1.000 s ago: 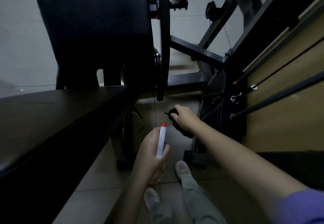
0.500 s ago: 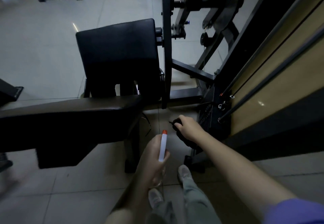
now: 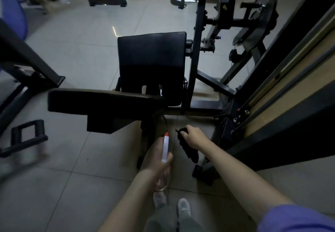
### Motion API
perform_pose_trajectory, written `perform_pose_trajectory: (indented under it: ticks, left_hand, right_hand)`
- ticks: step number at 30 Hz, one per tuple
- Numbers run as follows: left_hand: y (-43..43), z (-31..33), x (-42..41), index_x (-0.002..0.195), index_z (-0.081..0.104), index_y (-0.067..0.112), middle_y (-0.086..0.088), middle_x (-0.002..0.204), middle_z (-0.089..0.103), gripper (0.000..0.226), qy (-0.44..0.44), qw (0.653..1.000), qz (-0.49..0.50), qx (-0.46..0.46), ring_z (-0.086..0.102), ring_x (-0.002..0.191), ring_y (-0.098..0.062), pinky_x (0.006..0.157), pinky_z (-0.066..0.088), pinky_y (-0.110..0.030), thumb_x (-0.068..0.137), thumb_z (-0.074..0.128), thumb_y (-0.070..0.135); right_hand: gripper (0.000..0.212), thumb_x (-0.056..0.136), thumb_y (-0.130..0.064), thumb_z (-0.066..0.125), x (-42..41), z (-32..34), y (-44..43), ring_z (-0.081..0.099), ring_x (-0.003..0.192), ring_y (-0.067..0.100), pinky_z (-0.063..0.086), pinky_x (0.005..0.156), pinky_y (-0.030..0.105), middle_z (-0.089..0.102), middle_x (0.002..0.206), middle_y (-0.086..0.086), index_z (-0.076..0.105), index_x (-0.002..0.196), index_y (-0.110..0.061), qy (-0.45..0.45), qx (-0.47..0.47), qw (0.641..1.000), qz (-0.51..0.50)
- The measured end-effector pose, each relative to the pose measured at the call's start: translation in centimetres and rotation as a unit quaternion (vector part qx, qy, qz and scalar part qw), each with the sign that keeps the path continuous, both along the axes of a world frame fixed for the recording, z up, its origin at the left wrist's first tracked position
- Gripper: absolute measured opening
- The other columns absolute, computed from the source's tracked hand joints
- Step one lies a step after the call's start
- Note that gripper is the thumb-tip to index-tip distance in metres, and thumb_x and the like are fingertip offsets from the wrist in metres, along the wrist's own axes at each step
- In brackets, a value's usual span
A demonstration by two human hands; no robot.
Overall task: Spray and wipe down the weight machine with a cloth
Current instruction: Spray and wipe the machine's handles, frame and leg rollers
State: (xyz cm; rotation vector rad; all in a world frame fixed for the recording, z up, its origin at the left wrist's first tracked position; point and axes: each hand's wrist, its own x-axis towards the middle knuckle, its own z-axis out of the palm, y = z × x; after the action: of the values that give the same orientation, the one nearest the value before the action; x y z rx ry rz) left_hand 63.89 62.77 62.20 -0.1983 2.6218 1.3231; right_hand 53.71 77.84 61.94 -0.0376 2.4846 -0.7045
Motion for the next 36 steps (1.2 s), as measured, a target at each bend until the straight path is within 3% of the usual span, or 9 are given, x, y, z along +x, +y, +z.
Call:
perform_pose_trajectory:
  ticks: [4, 8, 10, 14, 18, 20, 23, 26, 36]
  left_hand:
    - [-0.4, 0.1, 1.1, 0.135, 0.041, 0.01, -0.011, 0.119, 0.053, 0.083, -0.071, 0.996, 0.049, -0.011, 0.055, 0.107, -0.03, 0.089, 0.048, -0.041, 0.07, 0.043, 0.06]
    - [-1.3, -0.3, 2.9, 0.146, 0.025, -0.003, -0.022, 0.144, 0.039, 0.069, -0.189, 0.98, 0.037, -0.041, 0.041, 0.132, -0.031, 0.096, 0.033, -0.022, 0.098, 0.042, 0.043]
    - [-3.2, -0.6, 2.8, 0.15, 0.01, 0.003, -0.018, 0.154, 0.024, 0.073, -0.135, 0.986, 0.086, -0.044, 0.03, 0.139, -0.03, 0.101, 0.025, -0.021, 0.096, 0.047, 0.035]
    - [-8.4, -0.7, 3.3, 0.15, 0.017, 0.009, -0.012, 0.143, 0.039, 0.076, -0.128, 0.983, 0.095, -0.091, 0.045, 0.124, -0.028, 0.095, 0.034, -0.029, 0.09, 0.059, 0.031]
    - [-15.2, -0.7, 5.5, 0.14, 0.036, 0.005, -0.013, 0.136, 0.05, 0.055, -0.18, 0.975, 0.113, -0.065, 0.051, 0.104, -0.018, 0.089, 0.037, -0.024, 0.095, 0.055, 0.028]
    - [-19.2, -0.4, 6.5, 0.141, 0.04, 0.006, -0.017, 0.13, 0.056, 0.058, -0.164, 0.976, 0.132, -0.049, 0.058, 0.11, -0.026, 0.093, 0.044, -0.03, 0.092, 0.061, 0.028]
    - [-24.8, 0.6, 7.1, 0.149, 0.027, 0.012, -0.011, 0.13, 0.051, 0.072, -0.096, 0.986, 0.129, -0.044, 0.053, 0.117, -0.028, 0.086, 0.037, -0.019, 0.088, 0.062, 0.029]
    - [-30.1, 1.4, 6.9, 0.136, 0.039, 0.007, -0.014, 0.117, 0.053, 0.058, -0.069, 0.985, 0.128, -0.091, 0.051, 0.108, -0.031, 0.073, 0.03, -0.024, 0.085, 0.064, 0.02]
    - [-42.0, 0.7, 2.1, 0.136, 0.035, 0.003, -0.012, 0.12, 0.048, 0.063, -0.08, 0.982, 0.135, -0.102, 0.048, 0.112, -0.029, 0.089, 0.042, -0.034, 0.082, 0.065, 0.017]
  right_hand:
    - [0.031, 0.098, -0.032, 0.044, 1.4, 0.2, -1.3, 0.058, 0.102, 0.035, 0.047, 0.082, 0.038, 0.06, 0.113, 0.019, 0.052, 0.11, -0.005, 0.011, 0.011, 0.999, 0.051]
    - [0.03, 0.098, -0.031, 0.044, 3.1, -0.1, -3.8, 0.059, 0.1, 0.035, 0.049, 0.081, 0.04, 0.061, 0.113, 0.017, 0.051, 0.11, -0.005, 0.007, 0.006, 0.996, 0.087]
    - [0.03, 0.098, -0.03, 0.043, 3.8, -0.1, -5.8, 0.06, 0.1, 0.034, 0.05, 0.081, 0.04, 0.061, 0.113, 0.016, 0.052, 0.114, -0.005, 0.005, -0.003, 0.995, 0.101]
    - [0.036, 0.1, -0.027, 0.04, 5.2, -0.4, -10.5, 0.058, 0.103, 0.033, 0.045, 0.081, 0.036, 0.058, 0.119, 0.016, 0.044, 0.13, -0.006, 0.009, -0.017, 0.99, 0.139]
    - [0.033, 0.101, -0.029, 0.036, 6.7, -1.0, -17.0, 0.056, 0.097, 0.025, 0.037, 0.067, 0.026, 0.058, 0.115, 0.012, 0.049, 0.119, -0.004, -0.012, -0.019, 0.993, 0.116]
    - [0.026, 0.101, -0.024, 0.04, 7.3, -0.9, -21.0, 0.052, 0.088, 0.019, 0.033, 0.059, 0.021, 0.057, 0.105, 0.012, 0.051, 0.11, -0.002, -0.024, -0.041, 0.995, 0.089]
    - [0.016, 0.099, -0.024, 0.04, 7.8, -1.0, -26.5, 0.056, 0.089, 0.023, 0.039, 0.068, 0.026, 0.054, 0.093, 0.012, 0.045, 0.091, -0.012, -0.027, -0.055, 0.996, 0.062]
    - [0.016, 0.1, -0.029, 0.038, 8.3, -1.0, -32.0, 0.055, 0.097, 0.026, 0.038, 0.073, 0.028, 0.057, 0.107, 0.015, 0.041, 0.094, -0.015, -0.043, -0.072, 0.996, 0.043]
    - [0.028, 0.097, -0.03, 0.045, 3.2, -1.7, -44.8, 0.06, 0.097, 0.034, 0.046, 0.075, 0.034, 0.063, 0.107, 0.017, 0.053, 0.106, -0.006, -0.013, -0.083, 0.996, 0.016]
